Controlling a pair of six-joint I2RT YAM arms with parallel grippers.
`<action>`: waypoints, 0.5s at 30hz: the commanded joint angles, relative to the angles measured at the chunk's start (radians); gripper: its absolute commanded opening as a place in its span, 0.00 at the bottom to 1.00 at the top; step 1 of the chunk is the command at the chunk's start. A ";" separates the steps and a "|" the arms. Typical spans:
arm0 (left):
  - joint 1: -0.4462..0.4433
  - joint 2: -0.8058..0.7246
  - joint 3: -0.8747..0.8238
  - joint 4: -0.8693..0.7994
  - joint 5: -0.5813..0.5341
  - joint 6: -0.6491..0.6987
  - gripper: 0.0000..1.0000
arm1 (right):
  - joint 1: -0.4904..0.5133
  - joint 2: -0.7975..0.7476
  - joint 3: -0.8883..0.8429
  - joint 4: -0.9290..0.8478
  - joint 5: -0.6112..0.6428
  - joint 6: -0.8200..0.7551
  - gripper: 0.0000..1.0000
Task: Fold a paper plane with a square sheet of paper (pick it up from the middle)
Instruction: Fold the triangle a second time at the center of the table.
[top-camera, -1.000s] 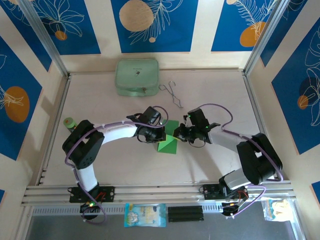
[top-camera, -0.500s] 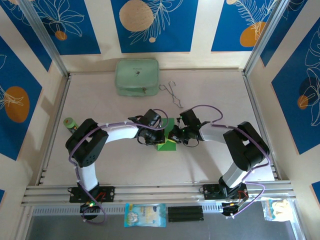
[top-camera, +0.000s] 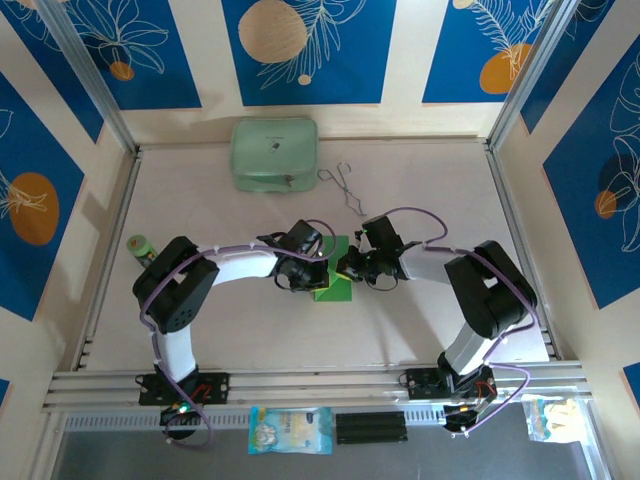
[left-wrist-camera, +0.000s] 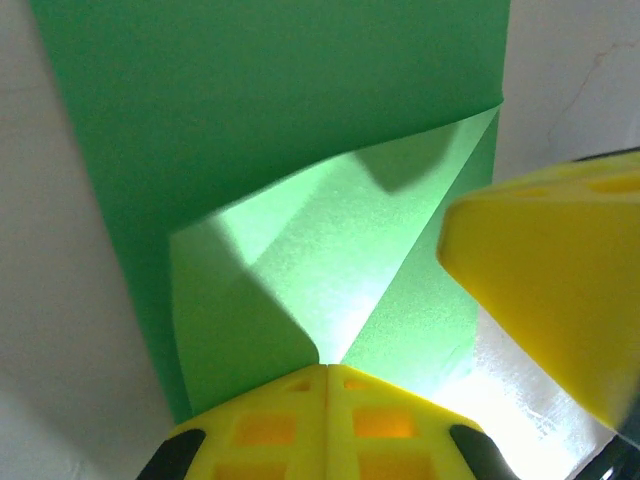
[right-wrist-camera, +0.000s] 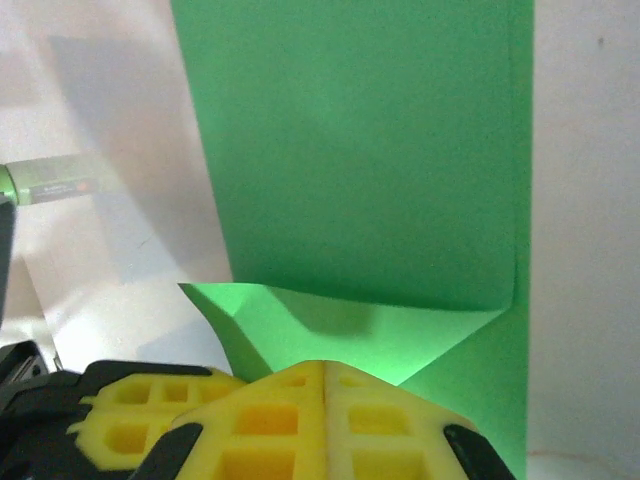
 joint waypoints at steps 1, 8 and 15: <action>-0.008 0.012 -0.006 0.006 -0.006 -0.007 0.00 | -0.007 0.042 0.035 -0.006 -0.010 -0.009 0.04; -0.008 0.024 0.013 0.072 0.054 0.005 0.00 | -0.012 0.095 0.030 -0.013 -0.002 -0.009 0.03; -0.009 0.086 0.042 0.075 0.043 0.016 0.00 | -0.011 0.103 0.010 -0.015 -0.002 -0.011 0.02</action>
